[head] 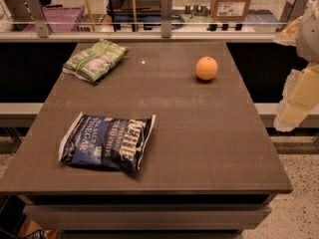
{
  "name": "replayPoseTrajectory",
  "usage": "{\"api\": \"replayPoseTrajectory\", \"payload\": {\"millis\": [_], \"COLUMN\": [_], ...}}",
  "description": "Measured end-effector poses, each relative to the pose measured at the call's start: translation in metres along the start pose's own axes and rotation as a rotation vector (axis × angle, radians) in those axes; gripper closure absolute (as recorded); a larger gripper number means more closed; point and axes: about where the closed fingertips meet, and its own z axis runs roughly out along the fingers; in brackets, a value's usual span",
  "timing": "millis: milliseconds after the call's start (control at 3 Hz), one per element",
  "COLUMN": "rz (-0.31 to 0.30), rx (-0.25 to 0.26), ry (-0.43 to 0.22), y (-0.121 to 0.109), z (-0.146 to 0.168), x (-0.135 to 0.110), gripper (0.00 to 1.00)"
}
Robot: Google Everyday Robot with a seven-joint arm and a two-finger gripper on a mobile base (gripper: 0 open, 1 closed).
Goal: Pick green jalapeno chip bag
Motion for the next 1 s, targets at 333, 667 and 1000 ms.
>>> {"api": "replayPoseTrajectory", "payload": {"millis": [333, 667, 1000], "rz": [0.0, 0.002, 0.016], "rx": [0.0, 0.011, 0.019], "ry": [0.0, -0.018, -0.1], "y": [0.0, -0.001, -0.006], "z": [0.0, -0.005, -0.011], "x": [0.0, -0.001, -0.012], "gripper": [0.0, 0.0, 0.0]}}
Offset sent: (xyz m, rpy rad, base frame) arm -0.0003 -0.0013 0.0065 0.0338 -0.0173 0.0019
